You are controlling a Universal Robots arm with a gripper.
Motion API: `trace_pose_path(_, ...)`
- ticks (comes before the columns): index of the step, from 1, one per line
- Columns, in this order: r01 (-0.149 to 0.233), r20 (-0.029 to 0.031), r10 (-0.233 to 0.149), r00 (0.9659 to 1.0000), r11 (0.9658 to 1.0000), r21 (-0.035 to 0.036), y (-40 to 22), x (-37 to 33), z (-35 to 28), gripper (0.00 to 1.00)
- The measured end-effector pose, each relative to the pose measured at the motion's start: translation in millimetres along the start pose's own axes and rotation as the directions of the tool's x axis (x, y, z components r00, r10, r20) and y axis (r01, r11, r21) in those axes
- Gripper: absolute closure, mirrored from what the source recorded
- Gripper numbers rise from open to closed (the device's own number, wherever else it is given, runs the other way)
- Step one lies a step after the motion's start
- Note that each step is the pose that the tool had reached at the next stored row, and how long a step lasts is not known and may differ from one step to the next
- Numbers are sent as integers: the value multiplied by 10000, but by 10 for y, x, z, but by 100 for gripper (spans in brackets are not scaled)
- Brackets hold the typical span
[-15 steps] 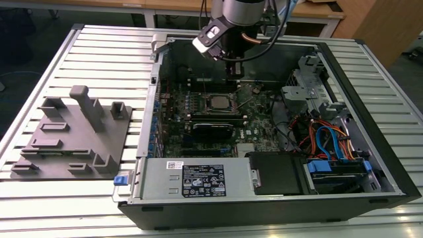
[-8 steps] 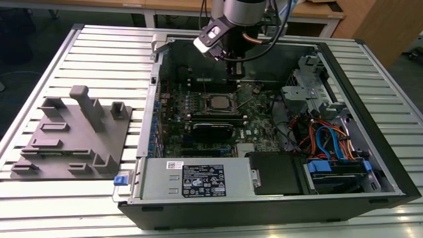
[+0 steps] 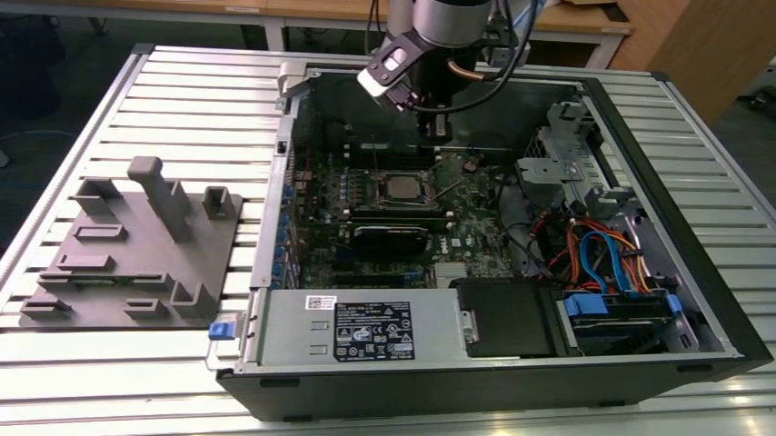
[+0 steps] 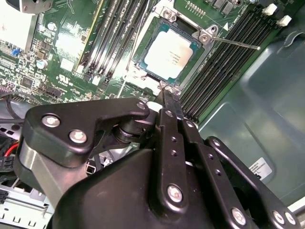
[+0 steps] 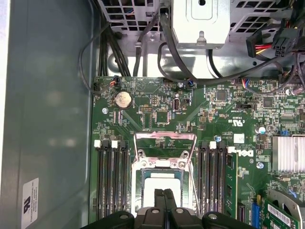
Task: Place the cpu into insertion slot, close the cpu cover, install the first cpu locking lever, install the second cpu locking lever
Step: 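Close the cpu cover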
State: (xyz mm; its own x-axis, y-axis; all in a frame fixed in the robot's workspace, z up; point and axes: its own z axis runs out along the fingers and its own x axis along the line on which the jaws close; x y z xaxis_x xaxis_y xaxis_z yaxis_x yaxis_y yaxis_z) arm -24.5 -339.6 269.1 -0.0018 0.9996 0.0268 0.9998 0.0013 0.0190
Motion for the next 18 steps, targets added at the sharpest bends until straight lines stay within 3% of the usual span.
trace_pose_path(18, 0, 0, 0, 10000, 10000, 0, 79, 0, 1, 89)
